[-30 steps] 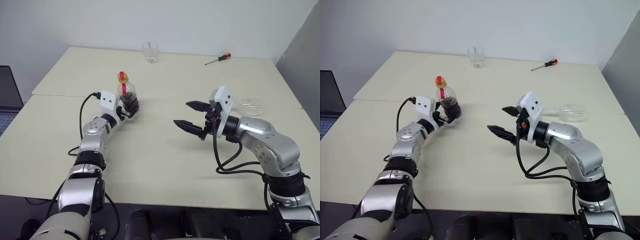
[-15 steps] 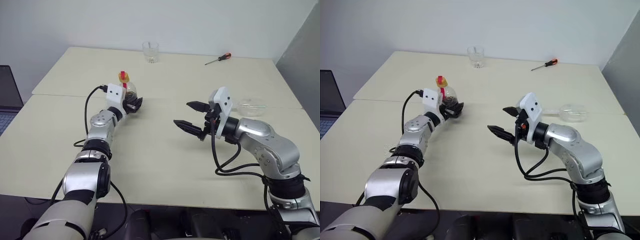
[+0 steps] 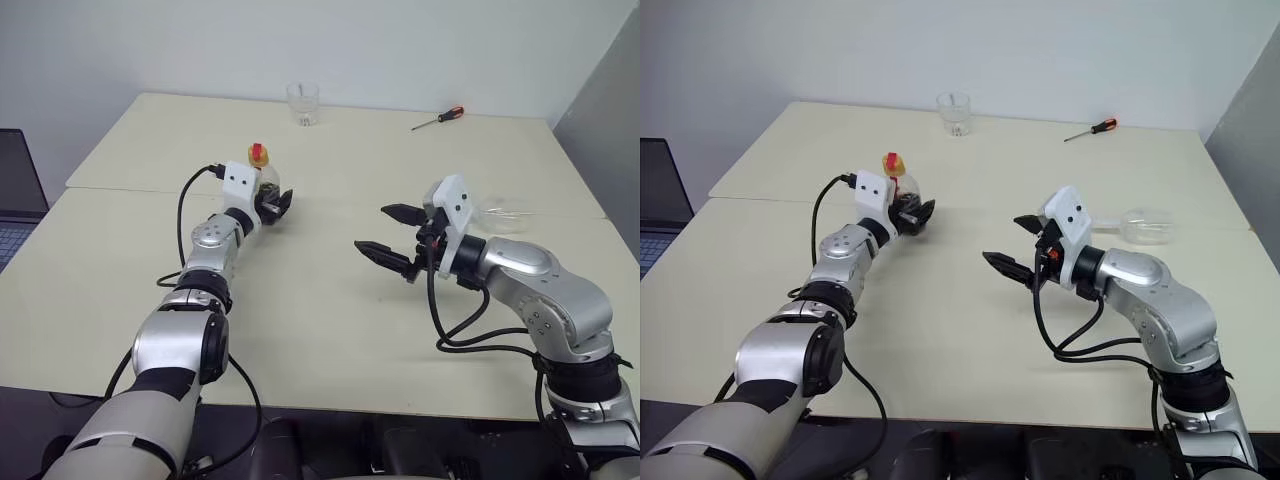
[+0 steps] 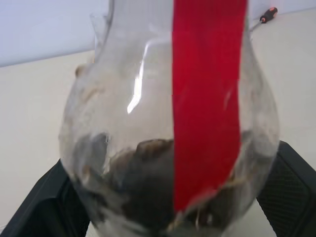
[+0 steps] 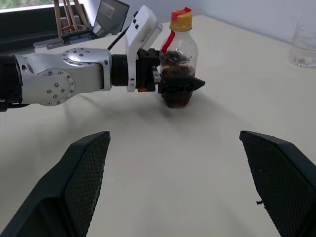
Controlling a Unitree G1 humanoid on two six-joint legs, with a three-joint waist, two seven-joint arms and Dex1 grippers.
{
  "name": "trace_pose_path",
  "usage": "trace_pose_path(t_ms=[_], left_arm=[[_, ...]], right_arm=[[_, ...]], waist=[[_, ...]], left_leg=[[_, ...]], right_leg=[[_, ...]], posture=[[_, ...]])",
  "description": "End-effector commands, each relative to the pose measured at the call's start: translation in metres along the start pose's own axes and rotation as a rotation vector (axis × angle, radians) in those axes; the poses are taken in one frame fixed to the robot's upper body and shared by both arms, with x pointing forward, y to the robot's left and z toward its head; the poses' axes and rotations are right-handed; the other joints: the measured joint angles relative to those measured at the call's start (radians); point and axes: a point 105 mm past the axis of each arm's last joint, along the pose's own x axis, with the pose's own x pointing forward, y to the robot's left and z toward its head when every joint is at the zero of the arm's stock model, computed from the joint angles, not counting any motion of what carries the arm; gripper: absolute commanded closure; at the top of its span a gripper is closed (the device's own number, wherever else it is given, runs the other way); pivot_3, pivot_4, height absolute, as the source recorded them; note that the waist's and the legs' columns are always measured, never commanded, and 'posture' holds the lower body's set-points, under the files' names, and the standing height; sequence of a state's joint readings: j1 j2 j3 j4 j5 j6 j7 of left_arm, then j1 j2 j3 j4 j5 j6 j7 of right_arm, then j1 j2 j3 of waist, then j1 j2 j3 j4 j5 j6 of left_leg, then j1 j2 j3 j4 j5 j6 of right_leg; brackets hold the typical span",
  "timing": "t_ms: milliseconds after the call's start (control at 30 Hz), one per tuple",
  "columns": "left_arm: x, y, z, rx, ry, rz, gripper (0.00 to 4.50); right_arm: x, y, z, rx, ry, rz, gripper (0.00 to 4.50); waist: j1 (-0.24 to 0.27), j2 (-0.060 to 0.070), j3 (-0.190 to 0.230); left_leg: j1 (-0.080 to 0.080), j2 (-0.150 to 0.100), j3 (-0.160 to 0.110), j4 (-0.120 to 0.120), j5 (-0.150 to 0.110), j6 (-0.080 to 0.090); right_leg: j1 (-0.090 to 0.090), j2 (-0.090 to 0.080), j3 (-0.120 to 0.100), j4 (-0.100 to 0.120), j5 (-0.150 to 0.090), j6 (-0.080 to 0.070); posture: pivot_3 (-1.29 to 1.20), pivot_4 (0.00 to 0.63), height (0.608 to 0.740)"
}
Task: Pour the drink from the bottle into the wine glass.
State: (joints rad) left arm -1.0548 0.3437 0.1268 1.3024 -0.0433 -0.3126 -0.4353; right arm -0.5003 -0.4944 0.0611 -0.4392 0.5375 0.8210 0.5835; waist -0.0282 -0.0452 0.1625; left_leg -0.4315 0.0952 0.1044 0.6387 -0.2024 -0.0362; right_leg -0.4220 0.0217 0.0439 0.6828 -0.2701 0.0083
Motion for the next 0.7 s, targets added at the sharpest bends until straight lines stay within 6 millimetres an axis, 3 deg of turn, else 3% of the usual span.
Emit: trace_pose_path(t_ms=[33,100,200,300,400,700], left_arm=[[0.008,-0.001,0.024,-0.022,-0.079,0.026,0.07],[0.009,-0.002,0.025,-0.036,-0.083,0.032,0.07],[0.011,-0.007,0.024,-0.032,-0.085,0.03,0.58],[0.011,-0.008,0.023,-0.035,-0.087,0.036,1.47],[0.011,-0.008,0.023,-0.025,-0.091,0.042,2.03],[0.004,-0.003,0.016,-0.048,-0.094,0.017,2.36]], right_arm=[[-0.009,0.002,0.012,-0.039,-0.02,-0.004,0.0],[-0.011,0.002,0.011,-0.042,-0.009,-0.007,0.0],[-0.015,0.001,0.013,-0.046,-0.004,-0.02,0.0],[-0.017,0.0,0.014,-0.048,-0.002,-0.03,0.0],[-0.017,-0.001,0.014,-0.05,0.0,-0.037,0.0],[-0.008,-0.001,0.023,-0.059,-0.045,-0.036,0.0]], waist=[[0.0,0.0,0.0],[0.0,0.0,0.0],[0.0,0.0,0.0],[0.0,0.0,0.0],[0.0,0.0,0.0],[-0.002,0.0,0.0]], left_leg=[[0.0,0.0,0.0,0.0,0.0,0.0],[0.0,0.0,-0.001,0.001,0.0,0.0],[-0.001,0.0,-0.001,0.002,0.0,0.0],[-0.001,0.0,-0.002,0.003,0.0,0.0],[-0.001,0.0,-0.003,0.004,0.0,0.0],[-0.001,0.0,-0.004,0.005,0.0,0.0]], right_leg=[[0.0,0.0,0.0,0.0,0.0,0.0],[0.0,0.0,0.0,0.001,0.0,0.0],[0.0,0.0,0.0,0.001,0.0,0.0],[0.0,0.0,-0.001,0.002,0.0,0.0],[0.0,0.0,-0.001,0.003,0.0,0.0],[0.0,0.0,-0.002,0.006,0.0,0.0]], posture=[[0.0,0.15,0.74],[0.0,0.15,0.74],[0.0,0.15,0.74],[0.0,0.15,0.74],[0.0,0.15,0.74],[0.0,0.15,0.74]])
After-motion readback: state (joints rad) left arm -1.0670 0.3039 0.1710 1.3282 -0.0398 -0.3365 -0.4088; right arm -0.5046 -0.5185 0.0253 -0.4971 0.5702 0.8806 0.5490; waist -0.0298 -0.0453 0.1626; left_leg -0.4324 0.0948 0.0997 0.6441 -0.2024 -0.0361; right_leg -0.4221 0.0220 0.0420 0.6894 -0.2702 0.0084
